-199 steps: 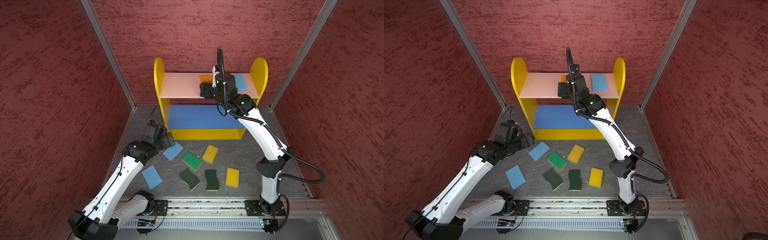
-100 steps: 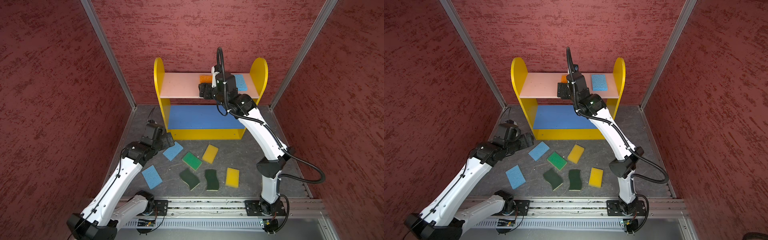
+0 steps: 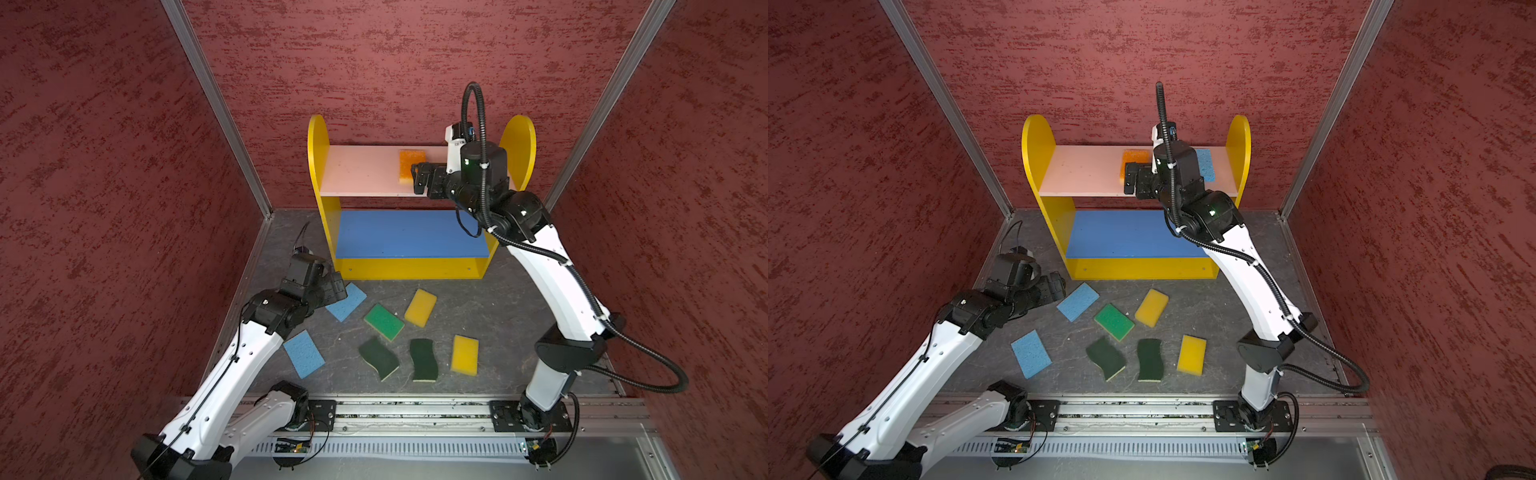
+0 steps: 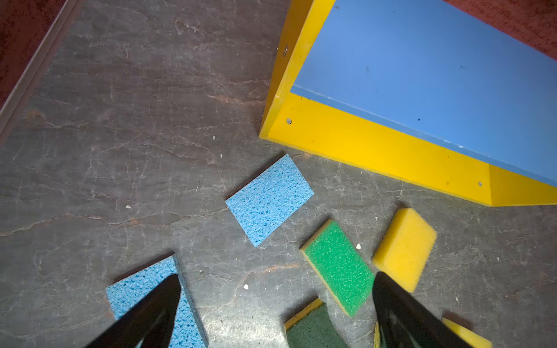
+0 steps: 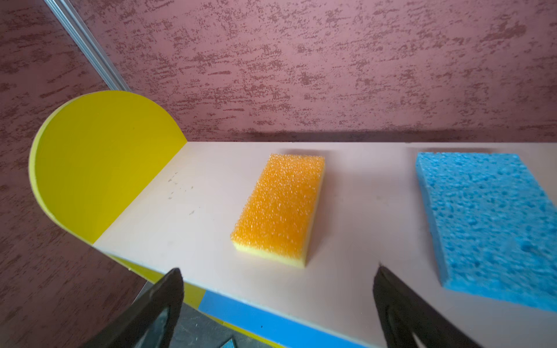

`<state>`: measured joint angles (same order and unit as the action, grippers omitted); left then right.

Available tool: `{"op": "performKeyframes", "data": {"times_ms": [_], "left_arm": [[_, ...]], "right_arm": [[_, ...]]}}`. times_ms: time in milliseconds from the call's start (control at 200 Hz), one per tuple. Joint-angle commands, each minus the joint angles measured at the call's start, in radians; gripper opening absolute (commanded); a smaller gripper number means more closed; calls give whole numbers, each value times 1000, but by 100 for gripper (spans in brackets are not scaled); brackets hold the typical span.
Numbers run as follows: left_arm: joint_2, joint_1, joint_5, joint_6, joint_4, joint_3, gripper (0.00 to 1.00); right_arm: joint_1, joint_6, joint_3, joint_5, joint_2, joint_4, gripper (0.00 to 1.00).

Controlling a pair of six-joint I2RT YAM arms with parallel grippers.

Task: Arrange cleaning sponges on a shelf
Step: Place the cleaning sponge at the shelf, then rotate the cleaning sponge at the center of the table.

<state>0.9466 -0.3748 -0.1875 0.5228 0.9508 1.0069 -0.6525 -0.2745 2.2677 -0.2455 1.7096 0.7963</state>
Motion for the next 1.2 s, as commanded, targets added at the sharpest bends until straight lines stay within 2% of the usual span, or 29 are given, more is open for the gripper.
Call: {"op": "performKeyframes", "data": {"times_ms": [0, 175, 286, 381, 551, 681, 797, 947, 1107, 1197], "left_arm": [[-20, 5, 0, -3, 33, -10, 99], [-19, 5, 21, -23, 80, -11, 99], [-9, 2, 38, -28, 89, -40, 99], [8, 1, 49, -16, 77, -75, 100], [44, -2, 66, 5, 40, -124, 99], [68, -6, 75, -17, 9, -149, 99], [105, -8, 139, -43, -46, -162, 99], [179, -13, 109, -25, -85, -162, 99], [229, -9, 72, -28, -130, -171, 99], [251, 7, 85, -52, -167, -182, 99]], "right_arm": [[3, -24, -119, 63, -91, -69, 99], [3, -67, -409, 109, -306, -204, 99], [2, -85, -595, 75, -441, -265, 99], [3, -92, -687, 47, -511, -246, 99], [5, -133, -814, 46, -560, -185, 99], [14, -196, -952, 45, -619, -207, 99], [51, -240, -1084, 123, -696, -279, 99], [118, -298, -1226, 183, -771, -331, 99], [167, -307, -1298, 186, -800, -309, 99], [193, -286, -1311, 237, -774, -287, 99]]}}
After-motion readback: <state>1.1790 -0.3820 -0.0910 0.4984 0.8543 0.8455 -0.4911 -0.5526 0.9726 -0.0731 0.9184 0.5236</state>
